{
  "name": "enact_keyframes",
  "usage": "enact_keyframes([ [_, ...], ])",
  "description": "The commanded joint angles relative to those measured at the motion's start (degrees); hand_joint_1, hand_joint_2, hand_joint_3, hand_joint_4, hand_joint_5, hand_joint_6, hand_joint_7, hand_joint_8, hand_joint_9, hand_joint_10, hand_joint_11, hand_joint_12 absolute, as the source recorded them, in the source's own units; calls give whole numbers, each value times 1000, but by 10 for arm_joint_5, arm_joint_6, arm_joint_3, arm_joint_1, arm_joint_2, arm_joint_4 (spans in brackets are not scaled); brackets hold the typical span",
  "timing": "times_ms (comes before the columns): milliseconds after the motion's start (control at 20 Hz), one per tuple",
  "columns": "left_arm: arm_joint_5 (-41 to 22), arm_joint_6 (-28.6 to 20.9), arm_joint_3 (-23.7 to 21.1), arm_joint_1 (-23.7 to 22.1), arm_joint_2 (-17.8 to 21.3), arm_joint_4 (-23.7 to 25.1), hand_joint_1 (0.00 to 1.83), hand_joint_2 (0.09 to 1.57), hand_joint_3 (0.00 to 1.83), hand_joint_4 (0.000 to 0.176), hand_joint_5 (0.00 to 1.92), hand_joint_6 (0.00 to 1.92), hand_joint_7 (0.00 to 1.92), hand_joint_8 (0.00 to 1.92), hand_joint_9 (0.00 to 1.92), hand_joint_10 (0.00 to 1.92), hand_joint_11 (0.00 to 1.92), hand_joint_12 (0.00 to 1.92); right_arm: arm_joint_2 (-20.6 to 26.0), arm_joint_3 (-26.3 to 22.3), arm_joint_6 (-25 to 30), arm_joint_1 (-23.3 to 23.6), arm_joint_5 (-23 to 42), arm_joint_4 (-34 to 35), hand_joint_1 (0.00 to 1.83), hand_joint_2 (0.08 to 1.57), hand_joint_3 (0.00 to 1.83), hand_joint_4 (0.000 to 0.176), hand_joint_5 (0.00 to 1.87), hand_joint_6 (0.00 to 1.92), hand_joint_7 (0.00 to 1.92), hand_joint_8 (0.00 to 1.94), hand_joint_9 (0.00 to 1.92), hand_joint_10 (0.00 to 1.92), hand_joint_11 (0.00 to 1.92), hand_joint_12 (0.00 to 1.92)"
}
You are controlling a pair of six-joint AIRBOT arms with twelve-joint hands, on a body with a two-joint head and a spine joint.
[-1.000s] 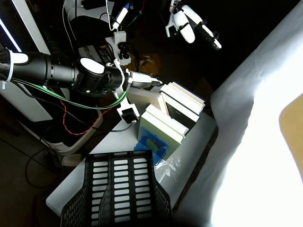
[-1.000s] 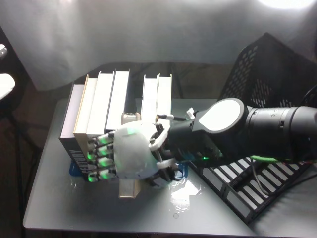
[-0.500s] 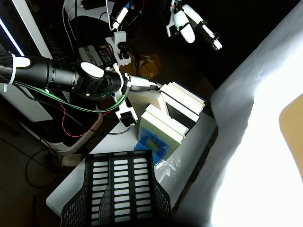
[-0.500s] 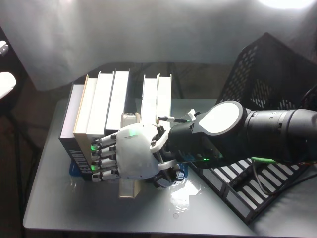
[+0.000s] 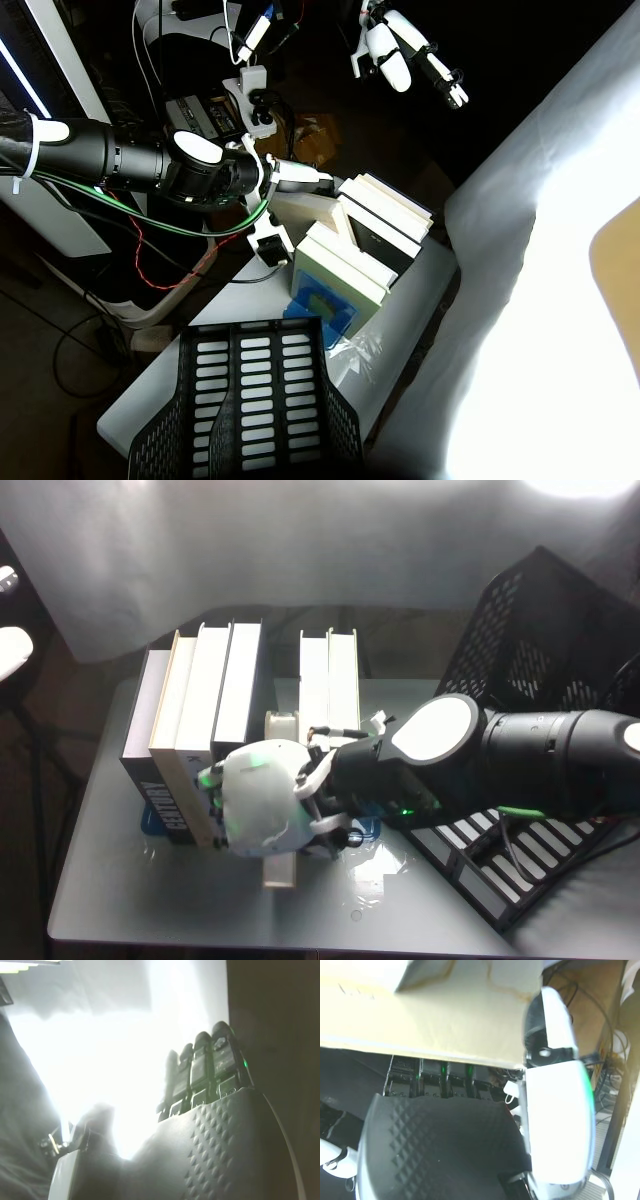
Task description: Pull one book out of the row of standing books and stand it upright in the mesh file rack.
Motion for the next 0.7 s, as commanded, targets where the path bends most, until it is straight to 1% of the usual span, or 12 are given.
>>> enact_keyframes([
  [0, -74, -2, 5, -4, 7, -11, 0, 1462, 0, 34, 29, 5, 0, 0, 0, 0, 0, 0, 6, 4, 3, -1, -6, 6, 1221, 1194, 0, 0, 973, 960, 1035, 1255, 931, 1544, 631, 1920],
  [50, -75, -2, 5, -4, 7, -12, 0, 1461, 0, 22, 44, 12, 0, 0, 0, 0, 0, 0, 5, 5, 5, -2, -6, 6, 1263, 1170, 0, 0, 1033, 789, 1065, 1177, 939, 1545, 675, 1921],
  [100, -75, -2, 4, -4, 8, -12, 0, 1472, 0, 12, 58, 18, 0, 0, 0, 0, 0, 0, 5, 7, 9, -2, -6, 6, 1258, 1165, 0, 0, 1040, 793, 1079, 1097, 832, 1467, 532, 1921],
  [150, -75, -2, 4, -3, 8, -12, 0, 1468, 0, 13, 58, 18, 0, 0, 0, 0, 0, 0, 5, 8, 13, -2, -6, 6, 1232, 1169, 0, 0, 1009, 1024, 1060, 903, 769, 1273, 392, 1862],
  [200, -76, -2, 4, -3, 8, -12, 0, 1464, 0, 17, 49, 14, 0, 0, 0, 0, 0, 0, 5, 10, 16, -2, -5, 4, 1235, 1143, 0, 0, 1034, 1028, 1066, 825, 770, 1163, 354, 1833],
  [300, -73, -2, 4, -3, 8, -12, 0, 1463, 0, 14, 41, 10, 0, 0, 0, 0, 0, 0, 5, 12, 56, -2, -2, -31, 1222, 1135, 0, 0, 984, 1120, 1007, 890, 711, 1138, 229, 1842],
  [350, -71, -2, 4, -3, 8, -12, 0, 1473, 0, 19, 63, 19, 0, 0, 0, 0, 0, 0, 5, 12, 73, -2, 2, -49, 1223, 1116, 0, 29, 1005, 1015, 1045, 904, 728, 1144, 256, 1828],
  [400, -71, -2, 3, -2, 9, -12, 0, 1474, 0, 19, 68, 21, 0, 0, 0, 0, 0, 0, 5, 13, 78, -2, 4, -52, 1225, 1105, 0, 36, 1014, 983, 1060, 891, 726, 1135, 244, 1829],
  [500, -72, -2, 3, -2, 9, -13, 0, 1457, 0, 33, 51, 14, 0, 0, 0, 0, 0, 0, 10, 13, 85, -2, 10, -52, 1215, 1120, 0, 18, 973, 1093, 989, 946, 690, 1098, 211, 1822],
  [550, -73, -2, 2, -2, 9, -13, 0, 1452, 0, 38, 48, 12, 0, 0, 0, 0, 0, 0, 12, 12, 93, -2, 16, -52, 1211, 1124, 0, 29, 959, 1086, 982, 984, 675, 1090, 177, 1813],
  [600, -73, -2, 0, -2, 10, -13, 0, 1454, 0, 38, 51, 13, 0, 0, 0, 0, 0, 0, 12, 9, 107, -1, 22, -62, 1215, 1120, 0, 30, 960, 1074, 1002, 962, 709, 1069, 207, 1787],
  [650, -74, -2, 0, -2, 11, -13, 0, 1450, 0, 39, 43, 10, 0, 0, 0, 0, 0, 0, 14, 2, 120, 6, 28, -75, 1204, 1137, 2, 29, 913, 1112, 975, 1039, 665, 1120, 167, 1808],
])
